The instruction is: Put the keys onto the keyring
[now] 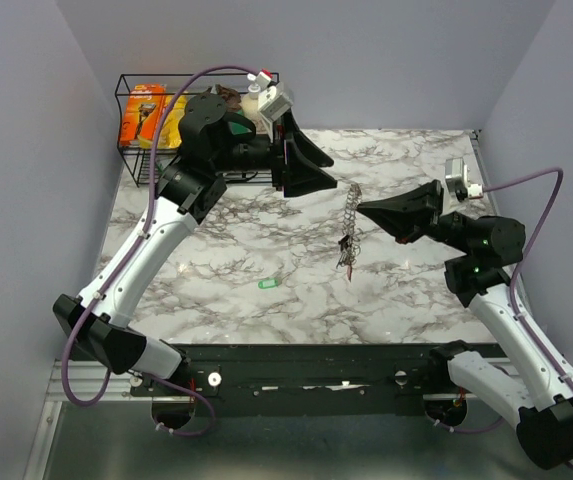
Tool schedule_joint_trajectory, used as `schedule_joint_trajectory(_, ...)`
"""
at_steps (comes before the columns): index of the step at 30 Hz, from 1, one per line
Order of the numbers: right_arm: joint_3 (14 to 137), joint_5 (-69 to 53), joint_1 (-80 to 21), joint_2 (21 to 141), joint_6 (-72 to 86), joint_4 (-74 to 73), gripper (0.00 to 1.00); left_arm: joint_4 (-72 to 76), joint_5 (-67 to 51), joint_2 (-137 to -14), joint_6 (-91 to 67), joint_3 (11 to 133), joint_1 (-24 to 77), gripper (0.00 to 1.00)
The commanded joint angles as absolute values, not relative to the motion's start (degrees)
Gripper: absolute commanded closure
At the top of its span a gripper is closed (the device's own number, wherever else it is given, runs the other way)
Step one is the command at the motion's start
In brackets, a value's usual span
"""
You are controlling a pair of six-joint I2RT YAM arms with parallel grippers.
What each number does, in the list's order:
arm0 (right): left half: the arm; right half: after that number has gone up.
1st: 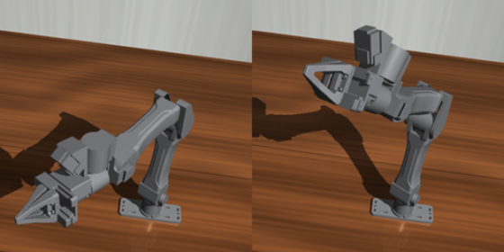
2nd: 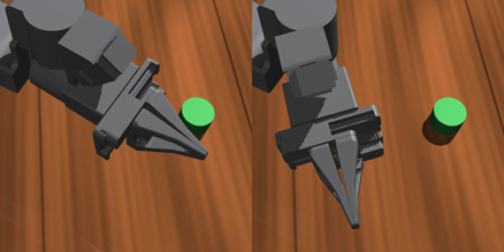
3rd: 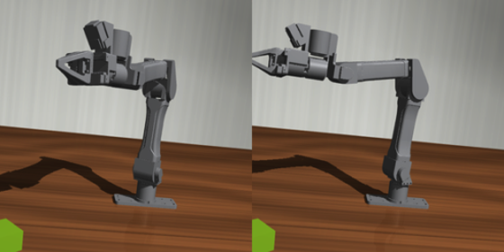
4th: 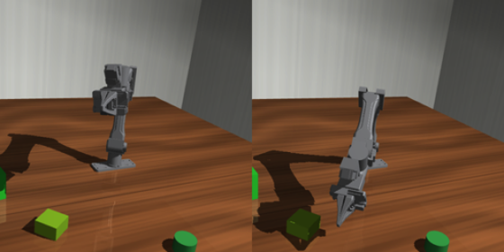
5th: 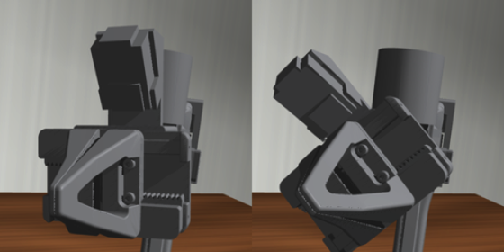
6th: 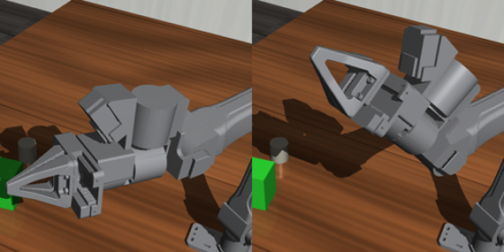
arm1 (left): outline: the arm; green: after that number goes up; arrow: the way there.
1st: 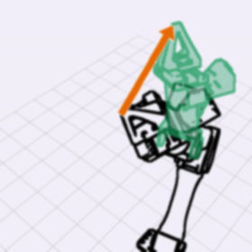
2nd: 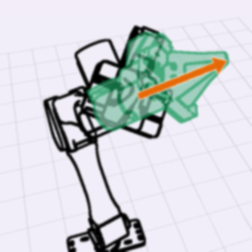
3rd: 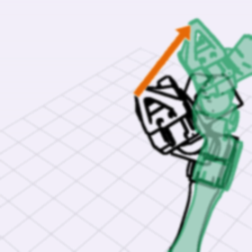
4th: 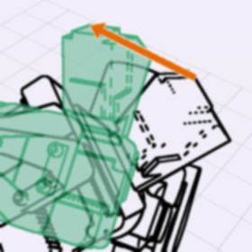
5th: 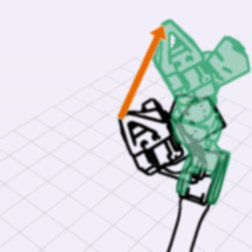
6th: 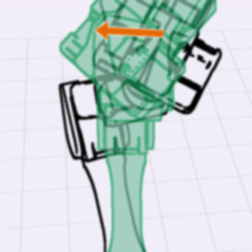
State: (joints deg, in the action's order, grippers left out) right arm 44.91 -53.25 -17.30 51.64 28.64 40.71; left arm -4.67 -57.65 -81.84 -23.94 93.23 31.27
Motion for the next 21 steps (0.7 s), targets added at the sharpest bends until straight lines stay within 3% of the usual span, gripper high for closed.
schedule_joint_trajectory(1,42.02,-47.91,-17.58,49.13,29.62,55.35,0.99,-14.05,-53.35,-84.11,-20.05,97.72,33.13,0.34)
schedule_joint_trajectory(7,40.43,-46.50,-17.58,49.04,30.85,59.14,0.99,-20.74,-50.97,-86.31,-15.12,100.81,36.30,0.36)
schedule_joint_trajectory(21,36.65,-39.20,-17.58,49.66,37.87,69.07,0.99,-15.56,-55.37,-82.88,-10.90,96.07,37.97,0.39)
